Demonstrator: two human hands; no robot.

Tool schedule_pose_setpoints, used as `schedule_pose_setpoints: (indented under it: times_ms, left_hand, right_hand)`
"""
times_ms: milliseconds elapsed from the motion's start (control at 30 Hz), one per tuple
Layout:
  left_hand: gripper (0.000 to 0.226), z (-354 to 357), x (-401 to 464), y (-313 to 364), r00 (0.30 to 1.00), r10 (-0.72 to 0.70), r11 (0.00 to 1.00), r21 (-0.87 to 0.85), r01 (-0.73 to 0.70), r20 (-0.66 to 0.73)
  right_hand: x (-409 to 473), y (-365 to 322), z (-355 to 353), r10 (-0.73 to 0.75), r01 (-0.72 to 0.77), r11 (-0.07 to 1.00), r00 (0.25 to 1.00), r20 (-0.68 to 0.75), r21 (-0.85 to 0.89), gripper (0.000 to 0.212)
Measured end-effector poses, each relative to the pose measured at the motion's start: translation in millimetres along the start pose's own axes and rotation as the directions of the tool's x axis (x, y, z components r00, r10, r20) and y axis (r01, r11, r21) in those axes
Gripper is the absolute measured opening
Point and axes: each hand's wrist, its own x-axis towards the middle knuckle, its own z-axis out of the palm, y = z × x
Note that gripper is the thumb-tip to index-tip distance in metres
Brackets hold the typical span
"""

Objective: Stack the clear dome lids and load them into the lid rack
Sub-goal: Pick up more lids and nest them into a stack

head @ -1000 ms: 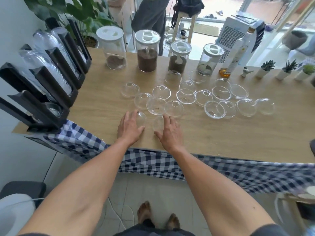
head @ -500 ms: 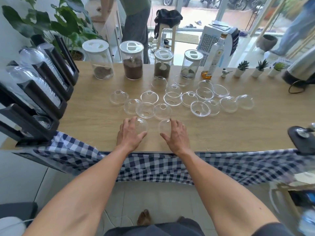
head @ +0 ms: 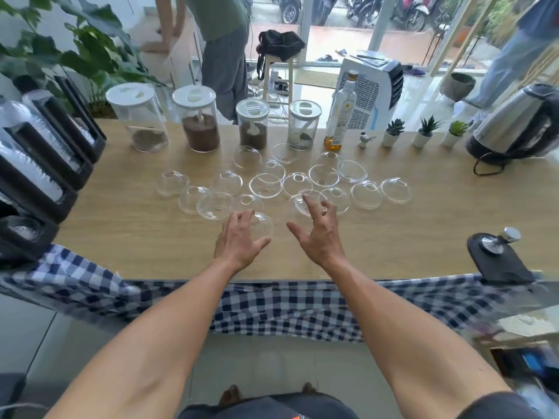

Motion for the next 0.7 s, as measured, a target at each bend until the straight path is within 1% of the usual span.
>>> schedule_pose_setpoints:
  times_ms: [100,167,267,333,400,533,633,700]
  left_hand:
    - [0.08,7,6,20,1.0,-0.015,1.0,-0.005,0.015,-0.007]
    - [0.082,12,10,31,1.0,-0.029,1.0,-0.003,0.029,-0.012]
    - [0.081,20,16,45,0.999,-0.043,0.999,-0.007,0.042,-0.028]
    - [0.081,25,19,53,0.998,-0.052,0.999,-0.011,0.051,-0.037]
    - [0.082,29,21,58,0.997,-0.064,0.998,-0.013,0.063,-0.047]
    - [0.08,37,22,62,0.993,-0.094,0.996,-0.018,0.093,-0.066]
    - [0.081,41,21,60,0.99,-0.121,0.993,-0.017,0.12,-0.072]
    - [0.085,43,20,59,0.987,-0.146,0.989,-0.017,0.145,-0.069]
  right_hand:
    - [19,8,-15,-0.054,0.055,0.998,0.998,-0.032,0.033,0.077]
    - [30,13,-23,-0.067,0.07,0.995,0.997,-0.043,0.065,0.084]
    - [44,20,-34,-0.079,0.081,0.994,0.996,-0.028,0.07,0.096]
    - [52,26,-40,-0.1,0.101,0.992,0.995,-0.028,0.07,0.099]
    - [60,32,-45,-0.102,0.104,0.99,0.994,-0.028,0.091,0.095]
    - [70,40,-46,-0.089,0.095,0.983,0.995,-0.046,0.16,0.071]
    - [72,52,-39,-0.063,0.068,0.989,0.997,-0.04,0.131,0.066]
    - [71,61,-31,-0.058,0.062,0.996,0.997,-0.051,0.068,0.061]
